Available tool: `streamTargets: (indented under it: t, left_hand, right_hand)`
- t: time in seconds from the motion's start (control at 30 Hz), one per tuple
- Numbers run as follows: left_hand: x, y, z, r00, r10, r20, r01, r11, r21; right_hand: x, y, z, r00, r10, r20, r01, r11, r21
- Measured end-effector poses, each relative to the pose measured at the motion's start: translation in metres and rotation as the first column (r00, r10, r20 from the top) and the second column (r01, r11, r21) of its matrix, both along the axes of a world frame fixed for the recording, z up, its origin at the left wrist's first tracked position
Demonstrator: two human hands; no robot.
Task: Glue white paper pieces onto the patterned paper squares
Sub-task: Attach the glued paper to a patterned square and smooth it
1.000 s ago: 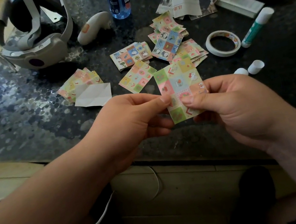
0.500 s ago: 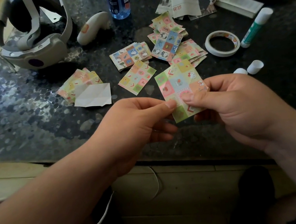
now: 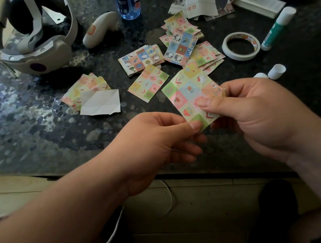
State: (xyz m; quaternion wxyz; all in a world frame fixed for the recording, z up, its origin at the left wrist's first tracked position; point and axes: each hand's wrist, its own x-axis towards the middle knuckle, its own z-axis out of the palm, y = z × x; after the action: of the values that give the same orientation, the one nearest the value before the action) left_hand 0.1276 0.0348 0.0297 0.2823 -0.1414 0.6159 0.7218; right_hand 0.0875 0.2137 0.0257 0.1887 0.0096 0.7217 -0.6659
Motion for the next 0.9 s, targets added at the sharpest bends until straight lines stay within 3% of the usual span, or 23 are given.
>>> streamTargets:
  t: [0.23,0.73,0.9]
  left_hand:
    - [-0.001,0.0013,-0.0015,0.995,0.098,-0.021,-0.098,0.995,0.007]
    - [-0.0008,0.0012,-0.0045,0.996,0.067,-0.051,-0.065,0.997,0.031]
    - [-0.0052,-0.0011,-0.0026,0.982,0.179,-0.067,-0.172,0.981,0.092]
  right_hand:
    - [-0.0006,0.001,-0.0008,0.998,-0.011,0.054,0.013,1.0,-0.02]
    - [0.0057,-0.004,0.0009,0.998,-0.006,0.064,0.015,0.99,-0.138]
    - [0.0039,-0.0027,0.0018,0.998,0.001,0.066,0.009,0.989,-0.147]
